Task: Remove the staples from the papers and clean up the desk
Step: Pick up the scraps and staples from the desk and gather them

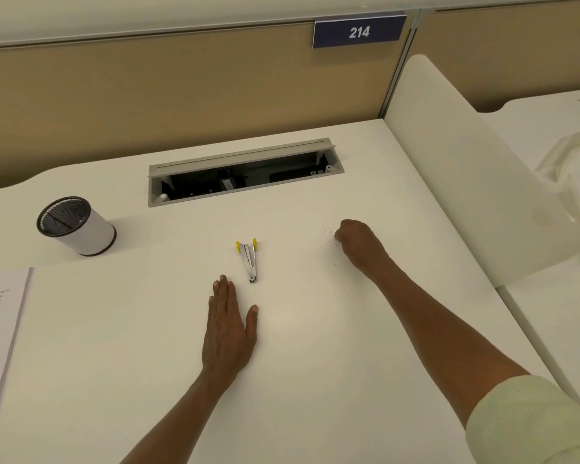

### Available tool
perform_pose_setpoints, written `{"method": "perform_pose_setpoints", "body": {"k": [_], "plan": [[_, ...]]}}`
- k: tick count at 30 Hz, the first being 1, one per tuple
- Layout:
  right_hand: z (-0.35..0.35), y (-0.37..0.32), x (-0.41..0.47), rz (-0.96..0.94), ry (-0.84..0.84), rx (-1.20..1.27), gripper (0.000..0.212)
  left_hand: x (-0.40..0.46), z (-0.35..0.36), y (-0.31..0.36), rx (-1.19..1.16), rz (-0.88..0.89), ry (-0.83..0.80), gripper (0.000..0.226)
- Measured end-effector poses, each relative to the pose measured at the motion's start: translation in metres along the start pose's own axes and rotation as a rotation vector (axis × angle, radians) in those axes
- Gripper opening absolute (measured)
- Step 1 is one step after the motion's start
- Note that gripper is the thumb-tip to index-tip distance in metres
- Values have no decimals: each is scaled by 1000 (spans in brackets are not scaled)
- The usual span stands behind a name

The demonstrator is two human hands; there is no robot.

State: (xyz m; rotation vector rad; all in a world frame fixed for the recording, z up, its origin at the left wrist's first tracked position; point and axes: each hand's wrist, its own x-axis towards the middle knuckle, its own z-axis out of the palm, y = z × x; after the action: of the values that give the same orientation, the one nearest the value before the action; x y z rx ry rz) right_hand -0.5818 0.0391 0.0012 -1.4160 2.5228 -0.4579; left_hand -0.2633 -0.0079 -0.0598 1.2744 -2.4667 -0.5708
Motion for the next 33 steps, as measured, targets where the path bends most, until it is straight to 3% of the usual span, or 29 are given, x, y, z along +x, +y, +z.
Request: {"method": "perform_pose_setpoints", "body": {"k": [4, 7, 10, 13, 17, 21, 26, 33], "plan": [[10, 11, 8, -66, 0, -88, 17, -1, 0, -1, -2, 0, 2, 75], [6, 9, 18, 99, 40, 75, 19, 0, 0, -1, -13, -8, -8, 75], [-2, 8, 20, 313, 77, 442, 14, 2, -2, -1, -48, -16, -14, 74], [-11, 4, 13, 527, 77, 975, 10, 0, -6, -5, -58, -18, 0, 71], [-25, -9, 3, 617, 47, 1532, 8, 0, -16, -28, -58, -89, 27, 63], [-35, -32, -6, 646, 16, 1846, 7, 2, -34, -57, -44, -180, 53, 62], [-36, -89, -4, 629, -69, 2064, 11, 9, -58, -97, -17, -282, 69, 63], [-26, -202, 6, 552, -294, 2099, 14, 19, -78, -124, 27, -242, 73, 64]]}}
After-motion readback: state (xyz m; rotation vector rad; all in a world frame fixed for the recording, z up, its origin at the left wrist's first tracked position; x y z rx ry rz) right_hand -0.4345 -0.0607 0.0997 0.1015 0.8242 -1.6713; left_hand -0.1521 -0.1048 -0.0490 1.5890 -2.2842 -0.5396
